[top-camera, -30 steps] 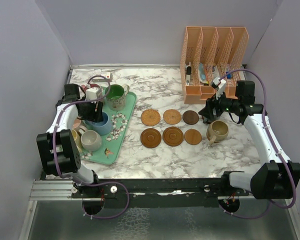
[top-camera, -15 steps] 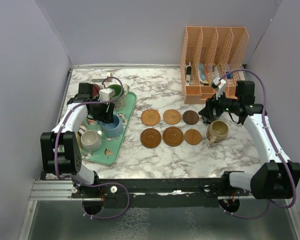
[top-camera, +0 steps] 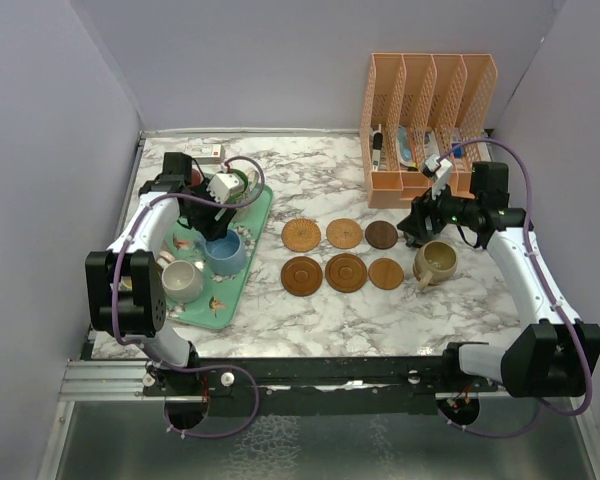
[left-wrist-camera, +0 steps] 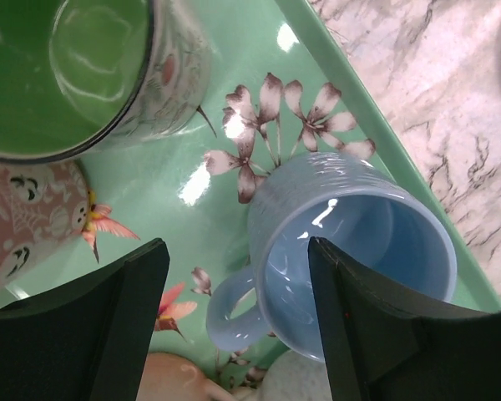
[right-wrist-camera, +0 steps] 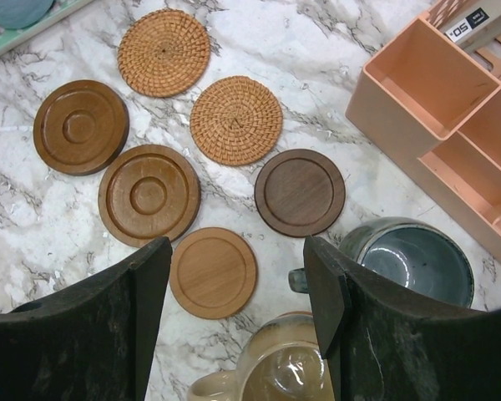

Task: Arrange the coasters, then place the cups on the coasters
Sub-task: Pick up the cup from the tray.

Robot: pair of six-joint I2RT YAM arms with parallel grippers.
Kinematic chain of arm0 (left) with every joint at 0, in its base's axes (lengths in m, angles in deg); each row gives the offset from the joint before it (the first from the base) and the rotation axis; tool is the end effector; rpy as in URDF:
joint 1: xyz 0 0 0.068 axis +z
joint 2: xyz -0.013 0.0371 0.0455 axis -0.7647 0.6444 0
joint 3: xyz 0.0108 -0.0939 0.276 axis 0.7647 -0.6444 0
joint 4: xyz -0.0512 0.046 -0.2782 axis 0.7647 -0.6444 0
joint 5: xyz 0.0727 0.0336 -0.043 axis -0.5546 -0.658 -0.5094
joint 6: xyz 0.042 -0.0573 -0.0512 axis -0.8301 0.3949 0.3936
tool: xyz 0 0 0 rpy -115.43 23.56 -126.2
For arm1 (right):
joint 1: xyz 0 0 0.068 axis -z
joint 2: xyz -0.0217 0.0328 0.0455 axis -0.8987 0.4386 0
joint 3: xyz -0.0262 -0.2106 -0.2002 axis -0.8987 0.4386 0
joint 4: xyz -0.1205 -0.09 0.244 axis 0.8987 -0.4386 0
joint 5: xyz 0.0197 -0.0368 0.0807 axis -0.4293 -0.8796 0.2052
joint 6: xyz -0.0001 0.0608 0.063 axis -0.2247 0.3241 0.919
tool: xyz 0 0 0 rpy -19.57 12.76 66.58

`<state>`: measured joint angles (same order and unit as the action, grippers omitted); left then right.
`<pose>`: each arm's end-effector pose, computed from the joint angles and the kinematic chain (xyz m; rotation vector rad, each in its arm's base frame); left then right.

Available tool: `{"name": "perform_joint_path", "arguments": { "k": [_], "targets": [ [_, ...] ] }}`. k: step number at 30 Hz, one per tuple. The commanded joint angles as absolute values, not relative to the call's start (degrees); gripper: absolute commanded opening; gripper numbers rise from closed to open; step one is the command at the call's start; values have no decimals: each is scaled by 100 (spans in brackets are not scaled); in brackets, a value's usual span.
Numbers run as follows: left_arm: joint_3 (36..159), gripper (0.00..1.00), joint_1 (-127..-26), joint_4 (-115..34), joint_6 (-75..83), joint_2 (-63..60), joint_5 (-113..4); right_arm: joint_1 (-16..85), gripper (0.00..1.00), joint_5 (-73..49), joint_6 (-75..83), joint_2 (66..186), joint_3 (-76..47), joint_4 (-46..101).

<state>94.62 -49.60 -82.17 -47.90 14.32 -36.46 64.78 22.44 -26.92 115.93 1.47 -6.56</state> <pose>0.3693 -0.0327 0.2264 0.9908 2.3003 -0.3280 0.2979 0.0485 0.2940 -0.7763 2.0541 0.6340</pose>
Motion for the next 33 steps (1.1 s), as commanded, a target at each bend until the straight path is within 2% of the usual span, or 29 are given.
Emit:
{"name": "perform_joint_path", "arguments": {
  "k": [1,5,8,13,22,26,33],
  "targets": [
    [9651,69,-5119,-8712,-6045,1719,-3544,6455,65,2042,-2731,11645,193,-473],
    [9697,59,-5260,-8797,-6403,1832,-3511,6447,65,2048,-2708,11717,197,-475],
    [9699,44,-5318,-8797,-6518,1880,-3426,6450,65,2009,-2734,11778,195,-484],
    [9669,36,-5357,-8805,-6564,1884,-3504,6450,64,1954,-2758,11858,195,-493],
    [9585,14,-5405,-8797,-6549,1808,-3607,6444,64,1931,-2762,11847,204,-491],
    [9600,0,-5418,-8797,-6251,1658,-3684,6450,64,1933,-2757,11852,204,-492],
    [9788,0,-5512,-8799,-5026,1192,-3953,6444,64,1931,-2708,11852,200,-459]
  ]
}}
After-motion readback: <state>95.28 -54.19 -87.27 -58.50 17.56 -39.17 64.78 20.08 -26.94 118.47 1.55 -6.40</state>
